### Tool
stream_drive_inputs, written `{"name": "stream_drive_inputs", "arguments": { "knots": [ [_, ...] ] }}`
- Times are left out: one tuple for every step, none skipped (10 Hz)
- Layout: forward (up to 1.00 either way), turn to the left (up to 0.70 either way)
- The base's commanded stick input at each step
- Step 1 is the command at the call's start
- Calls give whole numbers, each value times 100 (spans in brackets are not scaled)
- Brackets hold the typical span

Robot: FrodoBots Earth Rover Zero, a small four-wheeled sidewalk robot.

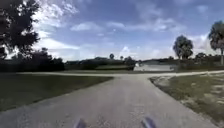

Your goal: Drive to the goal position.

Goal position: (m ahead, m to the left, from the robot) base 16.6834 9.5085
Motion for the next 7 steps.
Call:
{"name": "stream_drive_inputs", "arguments": {
  "knots": [
    [69,3],
    [69,3],
    [69,32],
    [69,34],
    [69,29],
    [69,10],
    [69,3]
  ]
}}
